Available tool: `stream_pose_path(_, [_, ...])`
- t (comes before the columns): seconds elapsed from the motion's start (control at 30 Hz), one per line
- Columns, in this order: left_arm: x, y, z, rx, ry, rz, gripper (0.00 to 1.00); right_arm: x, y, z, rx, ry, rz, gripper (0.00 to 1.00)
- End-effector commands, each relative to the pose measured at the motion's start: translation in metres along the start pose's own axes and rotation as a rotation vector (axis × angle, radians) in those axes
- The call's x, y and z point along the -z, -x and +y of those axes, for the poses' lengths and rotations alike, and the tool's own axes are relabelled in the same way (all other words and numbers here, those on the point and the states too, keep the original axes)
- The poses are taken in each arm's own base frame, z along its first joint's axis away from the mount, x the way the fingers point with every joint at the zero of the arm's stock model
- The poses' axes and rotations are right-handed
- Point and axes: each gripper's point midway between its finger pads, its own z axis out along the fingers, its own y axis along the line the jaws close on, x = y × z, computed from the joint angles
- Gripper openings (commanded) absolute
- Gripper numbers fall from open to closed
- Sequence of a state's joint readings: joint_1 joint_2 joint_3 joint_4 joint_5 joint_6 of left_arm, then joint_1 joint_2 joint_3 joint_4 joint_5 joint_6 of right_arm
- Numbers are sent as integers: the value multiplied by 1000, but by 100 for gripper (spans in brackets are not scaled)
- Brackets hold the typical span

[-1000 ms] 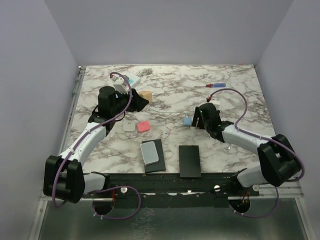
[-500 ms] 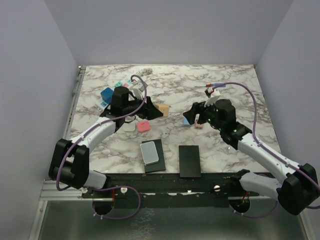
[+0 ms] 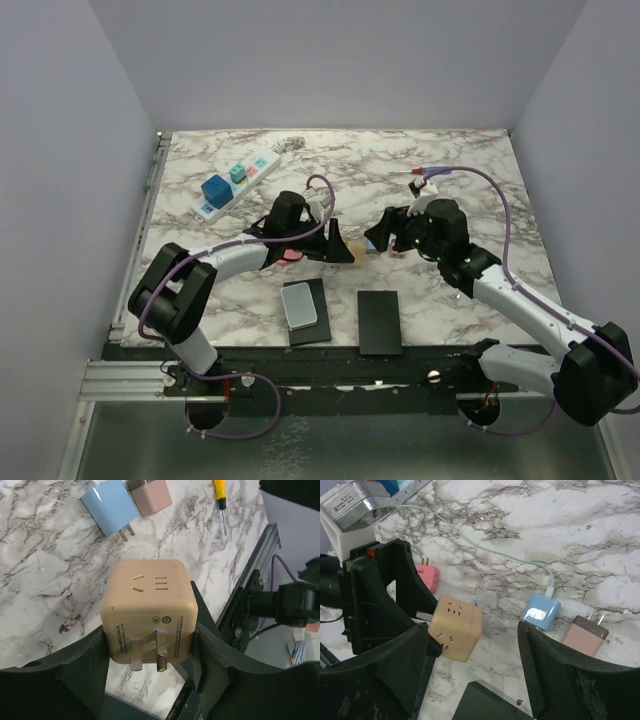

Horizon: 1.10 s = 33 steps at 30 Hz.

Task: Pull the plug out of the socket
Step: Place the plug at the center of the board.

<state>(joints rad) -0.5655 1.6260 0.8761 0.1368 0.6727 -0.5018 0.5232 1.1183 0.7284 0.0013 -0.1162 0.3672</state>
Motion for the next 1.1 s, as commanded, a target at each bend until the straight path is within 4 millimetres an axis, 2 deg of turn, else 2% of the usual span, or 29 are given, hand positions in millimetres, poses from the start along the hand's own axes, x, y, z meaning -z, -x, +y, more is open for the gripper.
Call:
stream_pose_path(0.0, [-13, 28, 3, 47, 33, -99, 0, 6, -4, -11, -26, -53, -14, 76])
stream_pose_path(0.27, [-39, 15, 4, 77, 41, -55, 0, 11, -13, -22, -18, -101, -21, 77])
stream_pose_path(0.5, [-50, -2, 22, 118, 66, 2, 2, 15, -14, -25, -17, -110, -30, 77])
stream_pose_path(0.77, [-45, -8, 39, 90, 171, 40, 36, 17, -16, -26, -22, -113, -33, 77])
stream_pose_path(0.93, [-39, 1, 41, 41, 222, 29, 60, 16, -16, -25, -24, -112, -31, 77])
stream_pose_path(1.07, [-35, 7, 39, 14, 232, 17, 73, 15, -19, -27, -25, -115, -20, 77])
